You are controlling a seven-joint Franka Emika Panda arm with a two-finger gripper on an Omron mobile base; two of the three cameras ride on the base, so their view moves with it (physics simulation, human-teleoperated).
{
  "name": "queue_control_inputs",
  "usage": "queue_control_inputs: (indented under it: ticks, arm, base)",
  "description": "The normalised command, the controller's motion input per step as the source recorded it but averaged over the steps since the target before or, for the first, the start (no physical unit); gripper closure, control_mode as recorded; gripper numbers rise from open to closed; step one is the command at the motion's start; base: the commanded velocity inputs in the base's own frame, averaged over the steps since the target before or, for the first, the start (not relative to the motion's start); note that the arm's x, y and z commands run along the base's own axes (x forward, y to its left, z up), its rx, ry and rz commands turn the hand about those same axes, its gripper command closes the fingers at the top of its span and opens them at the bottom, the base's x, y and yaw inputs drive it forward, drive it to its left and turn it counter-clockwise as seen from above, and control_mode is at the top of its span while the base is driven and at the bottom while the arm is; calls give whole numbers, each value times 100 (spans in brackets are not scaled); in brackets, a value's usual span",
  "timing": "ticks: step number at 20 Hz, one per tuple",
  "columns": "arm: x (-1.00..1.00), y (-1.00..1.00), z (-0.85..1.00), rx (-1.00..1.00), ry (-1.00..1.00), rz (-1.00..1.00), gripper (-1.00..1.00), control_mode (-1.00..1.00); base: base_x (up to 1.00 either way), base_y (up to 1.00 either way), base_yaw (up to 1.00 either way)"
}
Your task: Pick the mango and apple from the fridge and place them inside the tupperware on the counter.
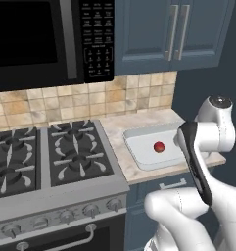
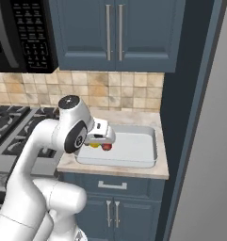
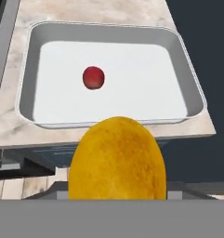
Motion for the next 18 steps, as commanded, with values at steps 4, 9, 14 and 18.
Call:
queue_control_inputs:
  ticks: [4, 9, 14, 18]
  arm:
    - [93, -33, -23, 0, 7, -1, 100, -100]
    - [76, -44, -26, 0, 4, 0, 100, -100]
    - [51, -35, -43, 0, 5, 0, 100, -100]
    - [48, -11, -55, 0, 7, 0, 100, -100]
  base:
    - [0, 0, 0]
    - [0, 0, 0]
    - [0, 0, 0]
    - [0, 0, 0]
